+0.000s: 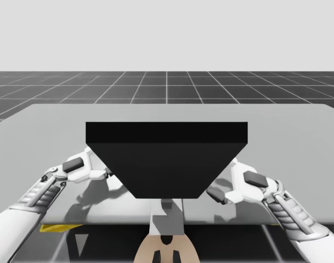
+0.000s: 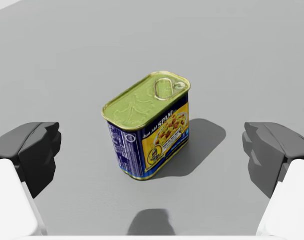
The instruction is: Reach around the screen and pick up the object behind it.
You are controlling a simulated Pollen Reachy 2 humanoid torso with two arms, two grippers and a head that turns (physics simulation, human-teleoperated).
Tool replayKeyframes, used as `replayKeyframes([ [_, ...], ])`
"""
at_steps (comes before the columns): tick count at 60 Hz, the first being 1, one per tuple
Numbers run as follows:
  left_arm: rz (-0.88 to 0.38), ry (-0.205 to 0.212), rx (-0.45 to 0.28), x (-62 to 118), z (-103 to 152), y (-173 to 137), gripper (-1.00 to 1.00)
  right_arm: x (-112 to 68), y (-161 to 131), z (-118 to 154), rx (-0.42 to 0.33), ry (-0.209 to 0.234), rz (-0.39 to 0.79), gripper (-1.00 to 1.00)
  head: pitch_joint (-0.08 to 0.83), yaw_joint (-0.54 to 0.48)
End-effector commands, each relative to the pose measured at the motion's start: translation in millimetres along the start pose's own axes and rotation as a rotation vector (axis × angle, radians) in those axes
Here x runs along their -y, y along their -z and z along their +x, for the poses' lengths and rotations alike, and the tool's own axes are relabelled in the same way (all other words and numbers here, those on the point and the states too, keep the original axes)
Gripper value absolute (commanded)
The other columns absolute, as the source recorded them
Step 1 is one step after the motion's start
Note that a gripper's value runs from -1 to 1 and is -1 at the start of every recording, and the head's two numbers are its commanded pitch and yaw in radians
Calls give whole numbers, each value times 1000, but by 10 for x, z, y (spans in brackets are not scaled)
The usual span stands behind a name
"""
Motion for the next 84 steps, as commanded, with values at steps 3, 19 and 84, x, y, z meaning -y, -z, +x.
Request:
replayKeyframes([
  [3, -39, -11, -40, -193, -72, 134, -1000, -14, 22, -33, -24, 3, 27, -1000, 60, 20],
  [19, -121, -10, -83, -304, -143, 515, -1000, -19, 28, -53, -30, -2, 33, -1000, 67, 13],
  [84, -98, -34, -92, -479, -281, 420, 1000, -11, 44, -89, -48, -21, 36, -1000, 87, -14],
])
